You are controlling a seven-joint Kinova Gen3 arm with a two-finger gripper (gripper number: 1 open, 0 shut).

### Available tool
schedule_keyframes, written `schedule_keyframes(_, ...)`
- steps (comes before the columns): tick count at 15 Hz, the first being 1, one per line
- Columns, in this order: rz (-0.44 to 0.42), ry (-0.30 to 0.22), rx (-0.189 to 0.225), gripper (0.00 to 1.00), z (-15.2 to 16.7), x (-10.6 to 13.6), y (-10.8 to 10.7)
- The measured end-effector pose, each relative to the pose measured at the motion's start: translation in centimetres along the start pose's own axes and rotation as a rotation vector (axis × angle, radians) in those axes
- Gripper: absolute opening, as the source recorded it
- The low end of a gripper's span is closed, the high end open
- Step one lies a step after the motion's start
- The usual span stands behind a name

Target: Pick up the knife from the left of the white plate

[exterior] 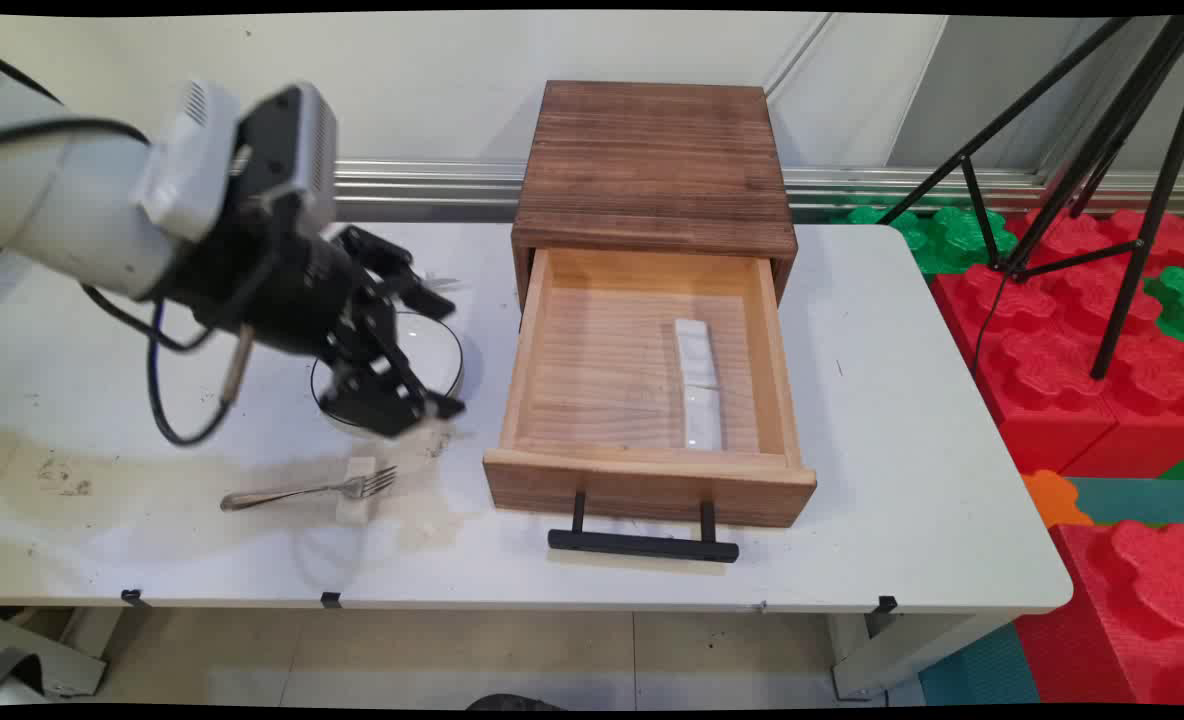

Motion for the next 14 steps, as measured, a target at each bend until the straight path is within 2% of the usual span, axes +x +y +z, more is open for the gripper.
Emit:
schedule_keyframes(1,-0.012,0.002,0.013,1.0,-0.5,-0.5,-1.2)
schedule_keyframes(5,-0.036,0.004,0.036,1.0,-1.5,-1.7,-4.0)
schedule_keyframes(14,-0.076,0.017,0.039,1.0,-2.3,-2.8,-8.5)
